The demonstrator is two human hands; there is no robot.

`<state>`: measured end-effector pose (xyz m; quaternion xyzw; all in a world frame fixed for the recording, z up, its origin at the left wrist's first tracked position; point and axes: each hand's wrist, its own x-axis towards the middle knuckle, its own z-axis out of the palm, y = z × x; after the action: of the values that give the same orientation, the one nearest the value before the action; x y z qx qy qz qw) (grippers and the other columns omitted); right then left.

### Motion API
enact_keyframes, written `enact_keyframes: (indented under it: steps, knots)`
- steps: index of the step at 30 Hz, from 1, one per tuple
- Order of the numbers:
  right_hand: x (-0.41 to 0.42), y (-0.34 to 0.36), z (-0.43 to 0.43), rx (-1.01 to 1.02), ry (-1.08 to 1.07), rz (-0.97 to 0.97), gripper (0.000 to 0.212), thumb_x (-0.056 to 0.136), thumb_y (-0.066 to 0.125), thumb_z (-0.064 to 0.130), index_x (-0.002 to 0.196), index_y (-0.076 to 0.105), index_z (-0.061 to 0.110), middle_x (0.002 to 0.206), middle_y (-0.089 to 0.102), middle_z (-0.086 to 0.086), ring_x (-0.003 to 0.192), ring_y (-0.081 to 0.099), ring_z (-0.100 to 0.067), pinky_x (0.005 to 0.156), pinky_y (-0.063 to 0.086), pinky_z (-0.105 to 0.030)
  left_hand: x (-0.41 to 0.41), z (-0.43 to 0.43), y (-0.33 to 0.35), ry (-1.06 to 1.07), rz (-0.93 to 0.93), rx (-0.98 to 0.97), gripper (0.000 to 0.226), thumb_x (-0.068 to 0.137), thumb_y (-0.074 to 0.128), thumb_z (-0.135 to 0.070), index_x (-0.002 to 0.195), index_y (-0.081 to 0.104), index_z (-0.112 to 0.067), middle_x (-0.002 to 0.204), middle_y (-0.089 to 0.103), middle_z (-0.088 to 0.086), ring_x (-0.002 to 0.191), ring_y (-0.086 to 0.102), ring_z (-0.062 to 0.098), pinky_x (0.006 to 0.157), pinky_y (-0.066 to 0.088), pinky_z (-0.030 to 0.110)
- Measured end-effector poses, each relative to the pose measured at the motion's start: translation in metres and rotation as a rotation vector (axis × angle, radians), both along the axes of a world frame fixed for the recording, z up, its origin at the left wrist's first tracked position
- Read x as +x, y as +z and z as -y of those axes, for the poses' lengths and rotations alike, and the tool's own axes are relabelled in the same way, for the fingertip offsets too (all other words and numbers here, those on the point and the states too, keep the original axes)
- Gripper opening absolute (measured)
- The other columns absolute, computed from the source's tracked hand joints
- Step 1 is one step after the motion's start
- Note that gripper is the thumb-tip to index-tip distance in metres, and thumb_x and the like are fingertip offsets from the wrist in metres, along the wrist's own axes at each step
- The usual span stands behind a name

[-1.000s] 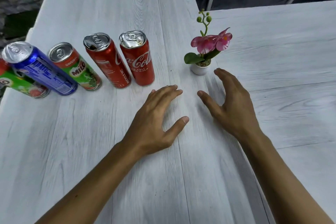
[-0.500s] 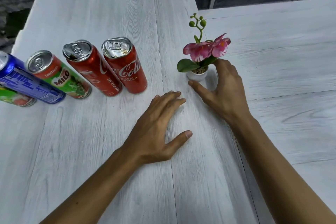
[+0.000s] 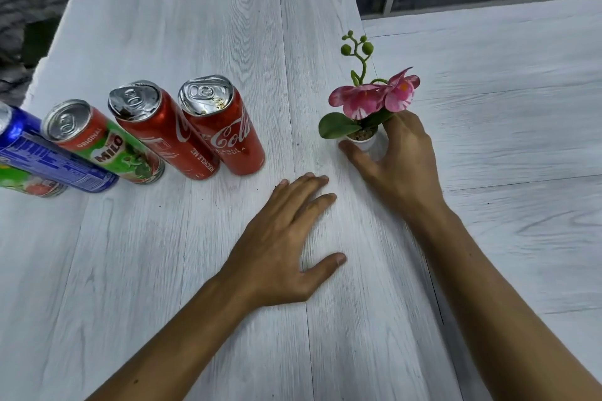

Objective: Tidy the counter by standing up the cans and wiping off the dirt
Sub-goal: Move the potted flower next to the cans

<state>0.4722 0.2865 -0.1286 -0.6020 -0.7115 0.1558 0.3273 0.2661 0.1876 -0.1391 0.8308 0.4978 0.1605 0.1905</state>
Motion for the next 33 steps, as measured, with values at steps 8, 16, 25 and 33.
enact_keyframes:
  steps: [8, 16, 25, 33]
  knots:
    - [0.001, 0.001, 0.002, -0.021, -0.055, -0.097, 0.044, 0.082, 0.082, 0.04, 0.112, 0.064, 0.012, 0.107, 0.067, -0.002, 0.099, 0.055, -0.015, 0.077, 0.031, -0.017, -0.001, 0.001, 0.005, 0.024, 0.089, -0.037, 0.076, 0.096, 0.057, -0.06, 0.156, 0.04, -0.018, 0.167, 0.031, -0.005, 0.157, 0.019, 0.009, 0.128, 0.02, 0.044]
    - [0.003, 0.012, 0.019, 0.007, -0.068, -0.121, 0.045, 0.082, 0.084, 0.038, 0.115, 0.066, 0.013, 0.109, 0.07, 0.001, 0.098, 0.061, -0.013, 0.082, 0.045, -0.022, -0.004, 0.004, 0.013, -0.023, 0.095, -0.009, 0.073, 0.095, 0.061, -0.055, 0.154, 0.043, -0.017, 0.164, 0.037, -0.002, 0.156, 0.025, 0.012, 0.127, 0.021, 0.046]
    - [-0.011, 0.027, 0.057, -0.011, -0.038, -0.115, 0.042, 0.083, 0.085, 0.032, 0.116, 0.068, 0.014, 0.111, 0.073, 0.001, 0.101, 0.066, -0.012, 0.086, 0.053, -0.025, -0.029, 0.026, 0.021, -0.029, 0.086, 0.019, 0.072, 0.096, 0.059, -0.057, 0.155, 0.042, -0.019, 0.165, 0.036, -0.003, 0.156, 0.024, 0.011, 0.129, 0.016, 0.041]
    - [-0.045, 0.028, 0.099, -0.039, -0.04, -0.125, 0.036, 0.082, 0.085, 0.03, 0.112, 0.067, 0.02, 0.102, 0.065, 0.014, 0.096, 0.065, -0.008, 0.085, 0.052, -0.024, -0.077, 0.058, 0.021, 0.007, 0.107, 0.025, 0.07, 0.095, 0.061, -0.057, 0.154, 0.044, -0.022, 0.163, 0.039, -0.005, 0.154, 0.028, 0.009, 0.128, 0.02, 0.042]
